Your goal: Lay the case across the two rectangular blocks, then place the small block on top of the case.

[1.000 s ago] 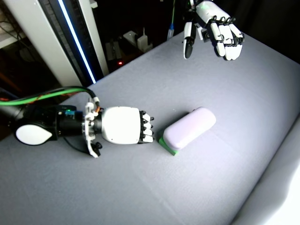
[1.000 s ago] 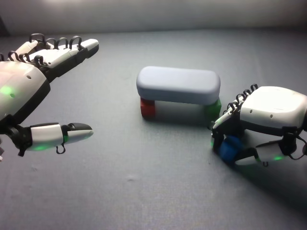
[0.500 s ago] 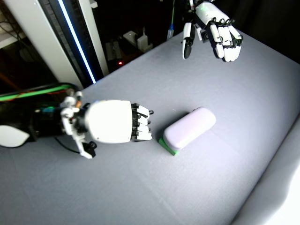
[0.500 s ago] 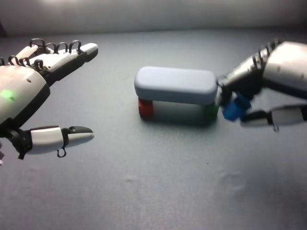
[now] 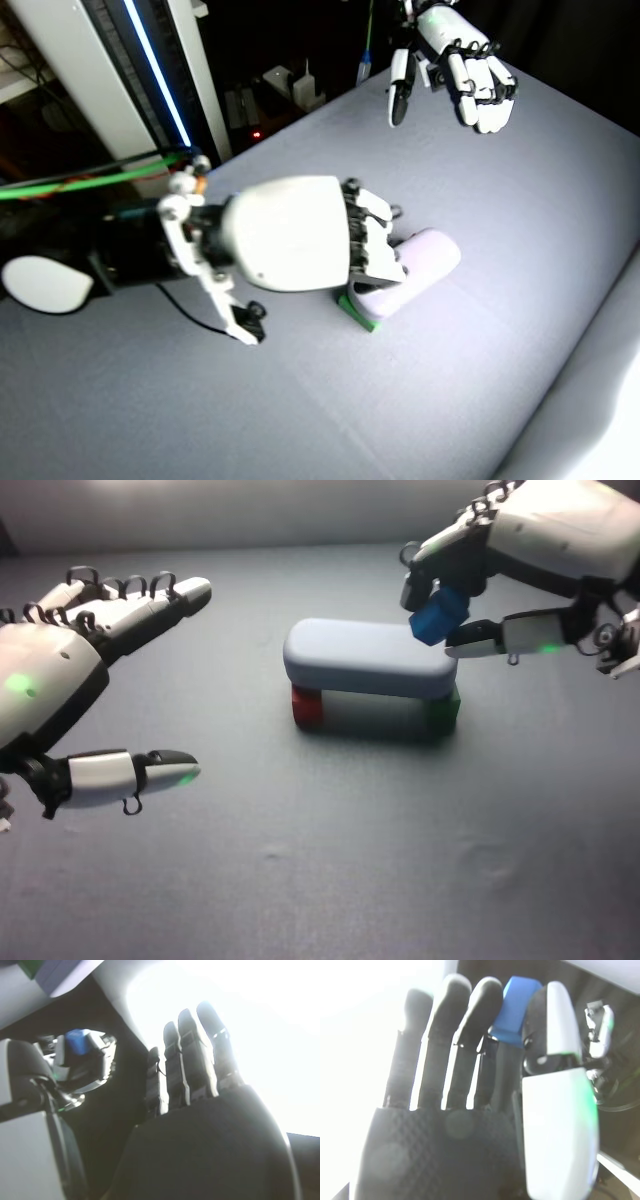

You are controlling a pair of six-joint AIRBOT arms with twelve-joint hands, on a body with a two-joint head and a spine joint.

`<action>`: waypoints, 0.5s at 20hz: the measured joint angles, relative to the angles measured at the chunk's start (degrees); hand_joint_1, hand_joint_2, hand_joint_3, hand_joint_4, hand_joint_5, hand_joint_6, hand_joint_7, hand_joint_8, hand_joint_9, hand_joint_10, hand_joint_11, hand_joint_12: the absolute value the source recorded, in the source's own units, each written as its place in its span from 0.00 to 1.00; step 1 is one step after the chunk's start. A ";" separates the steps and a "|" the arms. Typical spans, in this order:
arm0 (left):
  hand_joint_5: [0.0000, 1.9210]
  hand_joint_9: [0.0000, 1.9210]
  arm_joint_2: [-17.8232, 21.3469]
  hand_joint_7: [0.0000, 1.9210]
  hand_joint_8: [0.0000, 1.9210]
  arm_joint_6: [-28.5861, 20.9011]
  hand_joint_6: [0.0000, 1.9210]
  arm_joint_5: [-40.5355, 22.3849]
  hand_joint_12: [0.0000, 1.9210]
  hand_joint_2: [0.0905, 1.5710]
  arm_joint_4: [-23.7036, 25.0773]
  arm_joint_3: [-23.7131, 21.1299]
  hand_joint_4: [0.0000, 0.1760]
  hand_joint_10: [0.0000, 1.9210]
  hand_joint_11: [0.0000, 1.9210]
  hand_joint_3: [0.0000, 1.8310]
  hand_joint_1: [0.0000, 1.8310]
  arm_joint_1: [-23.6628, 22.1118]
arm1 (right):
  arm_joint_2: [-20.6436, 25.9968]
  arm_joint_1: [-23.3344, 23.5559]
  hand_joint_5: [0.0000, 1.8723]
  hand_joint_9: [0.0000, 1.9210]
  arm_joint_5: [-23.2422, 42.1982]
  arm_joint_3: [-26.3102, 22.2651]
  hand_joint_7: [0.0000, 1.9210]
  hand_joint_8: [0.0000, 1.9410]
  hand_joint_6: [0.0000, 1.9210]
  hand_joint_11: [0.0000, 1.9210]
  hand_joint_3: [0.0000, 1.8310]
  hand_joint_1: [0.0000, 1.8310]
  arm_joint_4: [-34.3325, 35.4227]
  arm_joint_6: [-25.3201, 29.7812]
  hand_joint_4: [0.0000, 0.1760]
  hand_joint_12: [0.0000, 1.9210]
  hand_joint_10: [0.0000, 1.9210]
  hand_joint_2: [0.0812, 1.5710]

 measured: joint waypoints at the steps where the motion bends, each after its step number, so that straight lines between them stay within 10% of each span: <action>1: 0.09 0.17 0.00 0.17 0.00 -0.22 0.00 0.22 0.51 0.57 -0.02 0.24 0.48 0.00 0.00 0.00 0.50 -0.02 | -1.03 0.63 0.56 0.50 -1.22 0.96 0.49 0.66 0.46 0.46 0.00 0.64 -0.61 0.02 0.00 0.88 0.74 0.66; 4: 0.10 0.18 -0.07 0.17 0.00 -0.39 0.00 0.31 0.50 0.57 -0.26 0.42 0.50 0.00 0.00 0.00 0.50 -0.02 | -2.47 2.40 0.56 0.54 -4.39 2.38 0.51 0.72 0.47 0.53 0.00 0.64 -2.12 -0.17 0.00 0.93 0.83 0.66; 9: 0.09 0.16 -0.72 0.16 0.00 -0.66 0.00 0.79 0.44 0.57 0.59 0.83 0.56 0.00 0.00 0.00 0.50 -0.13 | -4.15 3.45 0.53 0.56 -9.27 4.83 0.64 0.38 0.48 0.49 0.00 0.69 -3.72 -0.44 0.00 0.80 0.63 0.65; 10: 0.09 0.16 -0.72 0.16 0.00 -0.83 0.00 1.20 0.44 0.57 0.70 0.83 0.54 0.00 0.00 0.00 0.50 -0.20 | -4.22 3.45 0.55 0.54 -9.79 4.87 0.58 0.49 0.47 0.50 0.00 0.65 -3.93 -0.44 0.00 0.85 0.71 0.66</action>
